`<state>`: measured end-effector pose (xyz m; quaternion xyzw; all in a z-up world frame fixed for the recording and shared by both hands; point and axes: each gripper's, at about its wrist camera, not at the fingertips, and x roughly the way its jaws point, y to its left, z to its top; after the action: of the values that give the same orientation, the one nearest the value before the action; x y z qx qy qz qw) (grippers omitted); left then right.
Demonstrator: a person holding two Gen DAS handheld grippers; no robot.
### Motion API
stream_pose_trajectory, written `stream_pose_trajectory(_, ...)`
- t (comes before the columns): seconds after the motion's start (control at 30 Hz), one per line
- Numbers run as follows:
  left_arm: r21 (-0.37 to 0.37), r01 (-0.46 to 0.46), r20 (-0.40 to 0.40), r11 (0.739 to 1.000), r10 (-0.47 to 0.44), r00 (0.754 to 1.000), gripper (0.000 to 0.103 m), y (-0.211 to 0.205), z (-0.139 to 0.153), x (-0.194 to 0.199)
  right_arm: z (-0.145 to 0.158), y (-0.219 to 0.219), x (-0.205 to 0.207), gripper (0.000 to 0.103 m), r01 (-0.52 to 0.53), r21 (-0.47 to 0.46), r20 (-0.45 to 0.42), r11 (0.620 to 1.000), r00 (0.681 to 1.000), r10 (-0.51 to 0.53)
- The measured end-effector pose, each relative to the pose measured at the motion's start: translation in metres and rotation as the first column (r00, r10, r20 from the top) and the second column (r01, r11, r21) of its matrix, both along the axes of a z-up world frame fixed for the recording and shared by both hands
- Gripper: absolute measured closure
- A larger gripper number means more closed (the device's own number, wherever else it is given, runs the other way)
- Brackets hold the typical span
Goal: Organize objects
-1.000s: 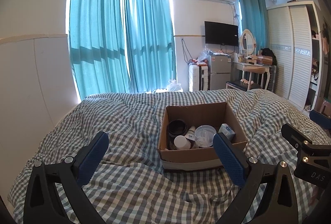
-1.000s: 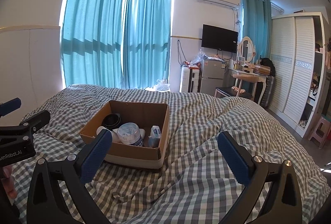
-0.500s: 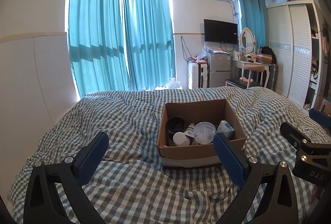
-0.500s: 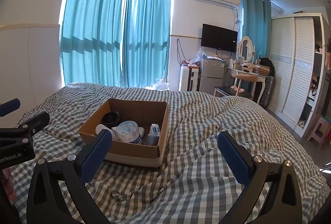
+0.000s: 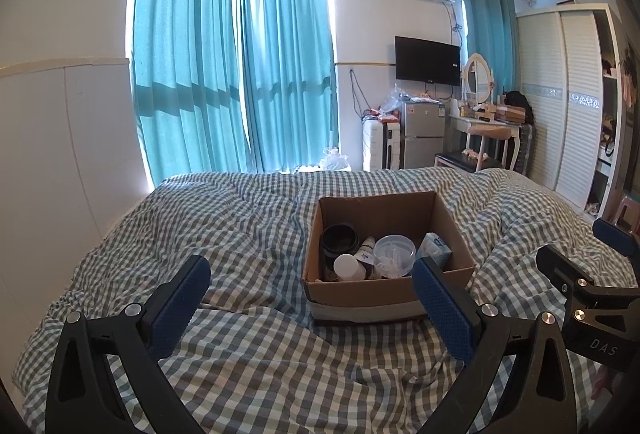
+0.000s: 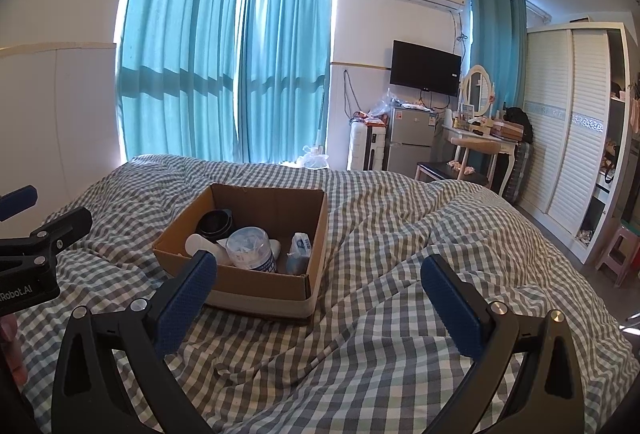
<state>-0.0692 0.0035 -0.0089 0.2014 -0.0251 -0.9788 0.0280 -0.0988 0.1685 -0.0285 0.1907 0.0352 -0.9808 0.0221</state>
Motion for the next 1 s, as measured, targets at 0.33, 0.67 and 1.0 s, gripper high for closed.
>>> stream_pose_trajectory(0.33,-0.001,0.012,0.002,1.000,-0.012,1.000,0.000,-0.0014,0.0042,-0.0005,0.0011,-0.0025,-0.0009,0.000,-0.007,0.009,0.004,1.000,1.000,0.007)
stream_pose_trajectory(0.67,-0.014,-0.003,-0.006,1.000,0.002,1.000,0.000,-0.0007,0.0048,0.0004,0.0006,-0.0047,-0.0019,0.001,-0.012,0.023,0.012,1.000,1.000,0.012)
stream_pose_trajectory(1.0,-0.027,-0.002,0.003,1.000,0.002,1.000,0.000,0.0009,0.0050,0.0002,0.0003,-0.0068,-0.0024,0.001,-0.013,0.032,0.013,0.999,1.000,0.012)
